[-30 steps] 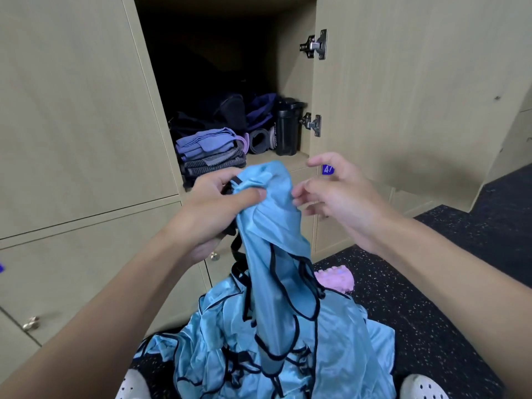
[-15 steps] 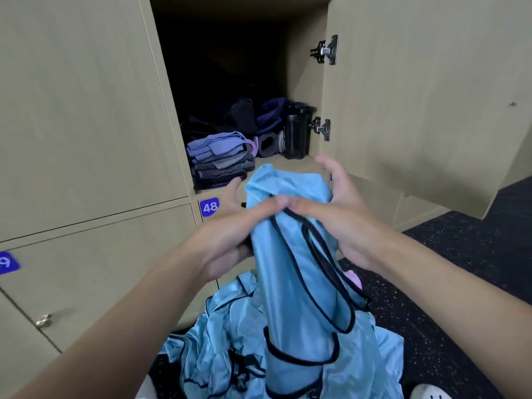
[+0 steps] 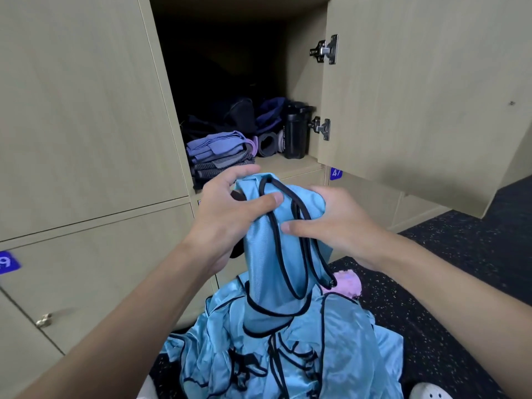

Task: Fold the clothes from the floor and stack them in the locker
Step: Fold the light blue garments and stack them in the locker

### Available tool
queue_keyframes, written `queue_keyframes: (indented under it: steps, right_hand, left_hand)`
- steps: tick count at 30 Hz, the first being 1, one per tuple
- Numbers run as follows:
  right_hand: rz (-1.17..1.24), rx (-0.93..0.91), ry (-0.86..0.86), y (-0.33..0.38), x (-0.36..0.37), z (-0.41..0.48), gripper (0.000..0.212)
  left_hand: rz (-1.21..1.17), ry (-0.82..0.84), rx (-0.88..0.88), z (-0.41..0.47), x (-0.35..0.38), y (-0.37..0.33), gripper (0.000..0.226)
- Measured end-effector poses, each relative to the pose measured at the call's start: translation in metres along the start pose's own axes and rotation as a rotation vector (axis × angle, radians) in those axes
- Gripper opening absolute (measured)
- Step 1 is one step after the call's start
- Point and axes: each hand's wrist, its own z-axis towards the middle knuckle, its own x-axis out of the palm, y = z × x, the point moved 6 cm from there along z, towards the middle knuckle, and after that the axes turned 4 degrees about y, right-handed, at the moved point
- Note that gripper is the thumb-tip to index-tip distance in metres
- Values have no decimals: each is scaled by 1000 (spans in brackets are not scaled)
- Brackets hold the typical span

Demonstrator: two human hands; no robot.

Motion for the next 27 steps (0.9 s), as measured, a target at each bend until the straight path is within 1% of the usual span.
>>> queue_keyframes:
  steps: [2, 3, 5, 6, 8, 10, 11, 13, 15, 17, 18, 19, 22, 24, 26, 27]
  right_hand:
    - [15, -17, -33, 2, -4, 0, 23]
    - [14, -29, -47, 4, -5, 0, 23]
    - [34, -53, -58, 8, -9, -2, 20]
    - [76, -59, -47, 9, -10, -3, 20]
    - [178, -42, -15, 9, -10, -4, 23]
    - [258, -23, -20, 9, -9, -5, 24]
    - [295, -22, -46, 9, -10, -6, 27]
    - [338, -9, -147, 7, -14, -6, 38]
    - [317, -5, -189, 3, -18, -4, 60]
    - [270, -42, -107, 4, -14, -4, 94]
    - [229, -73, -50, 4, -10, -4, 107]
    - [193, -105, -4, 5, -6, -5, 112]
    - [155, -177, 53, 11, -2, -6, 114]
    - [123, -171, 101, 15, -1, -6, 110]
    - [76, -149, 149, 19, -2, -7, 102]
    - [53, -136, 157, 21, -3, -8, 94]
  left_hand:
    - [134, 19, 27, 1, -1, -2, 58]
    - [251, 27, 38, 3, -3, -1, 66]
    - [473, 67, 49, 5, -8, 1, 89]
    - [515, 116, 48, 5, -8, 2, 100]
    - [426, 244, -31, 4, -8, 9, 114]
    - [311, 354, -64, -2, 0, 13, 113]
    - [295, 347, -40, -3, 1, 13, 111]
    - [270, 247, 8, -1, 1, 13, 106]
    - [153, 167, 15, 0, 1, 11, 96]
    - [4, 96, 17, 1, -2, 11, 86]
    - [-45, 63, 23, 1, -3, 9, 82]
    - [-74, 41, 19, 1, -4, 8, 78]
    - [-137, 19, -38, 1, -3, 10, 76]
    - [-174, -12, -91, 0, -3, 10, 70]
    - [-177, -37, -131, 0, -5, 11, 66]
    - [-173, -37, -143, -1, -5, 12, 66]
